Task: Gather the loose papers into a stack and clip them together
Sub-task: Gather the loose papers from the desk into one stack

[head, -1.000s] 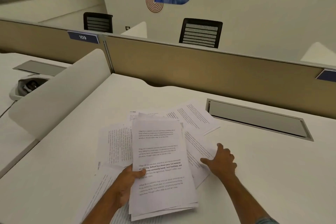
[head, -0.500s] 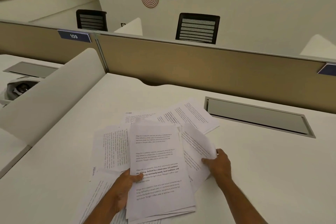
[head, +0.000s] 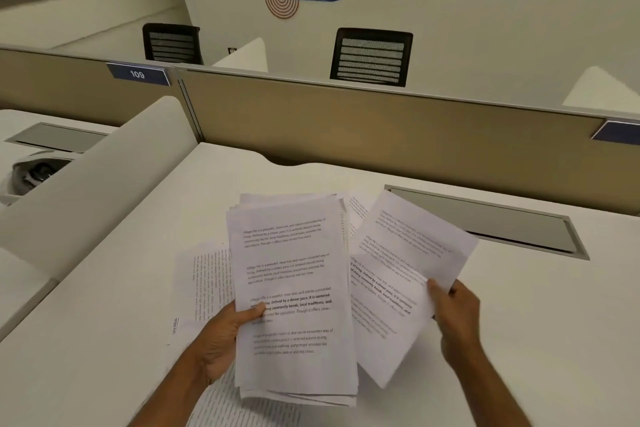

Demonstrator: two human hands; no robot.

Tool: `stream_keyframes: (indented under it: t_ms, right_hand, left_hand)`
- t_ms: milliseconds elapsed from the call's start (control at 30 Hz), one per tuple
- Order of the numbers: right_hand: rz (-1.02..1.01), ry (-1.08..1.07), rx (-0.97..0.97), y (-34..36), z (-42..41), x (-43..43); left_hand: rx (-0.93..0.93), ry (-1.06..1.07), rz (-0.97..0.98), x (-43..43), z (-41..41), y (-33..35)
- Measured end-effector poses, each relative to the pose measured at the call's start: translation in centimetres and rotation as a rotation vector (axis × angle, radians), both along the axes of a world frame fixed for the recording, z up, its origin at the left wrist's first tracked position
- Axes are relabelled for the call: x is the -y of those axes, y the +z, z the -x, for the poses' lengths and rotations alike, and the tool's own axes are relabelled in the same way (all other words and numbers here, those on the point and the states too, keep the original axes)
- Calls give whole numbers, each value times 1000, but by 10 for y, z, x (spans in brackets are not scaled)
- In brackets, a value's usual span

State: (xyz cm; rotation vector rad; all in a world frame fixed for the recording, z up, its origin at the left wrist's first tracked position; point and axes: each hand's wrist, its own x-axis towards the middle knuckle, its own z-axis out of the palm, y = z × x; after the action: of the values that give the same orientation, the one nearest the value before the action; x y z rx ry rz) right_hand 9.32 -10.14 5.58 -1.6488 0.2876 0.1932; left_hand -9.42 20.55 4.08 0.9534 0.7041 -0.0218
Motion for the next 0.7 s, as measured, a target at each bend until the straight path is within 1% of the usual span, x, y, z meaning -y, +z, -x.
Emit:
stream_keyframes:
  t_ms: [167, 233, 433, 600, 700]
  right_hand:
    - [-19, 344, -62, 42, -10, 19]
    - [-36, 440, -105, 49, -7, 14]
    - [-63, 523, -210, 47, 12, -13]
    - [-34, 548, -196, 51, 49, -50]
    - [44, 564, -196, 49, 73, -76]
  left_hand:
    - [38, -86, -47, 16, -15, 22]
    - [46, -105, -70, 24, -18, 26]
    - [56, -146, -48, 25, -4, 29]
    - [28, -187, -22, 22, 18, 27]
    - [4, -197, 27, 18, 33, 18]
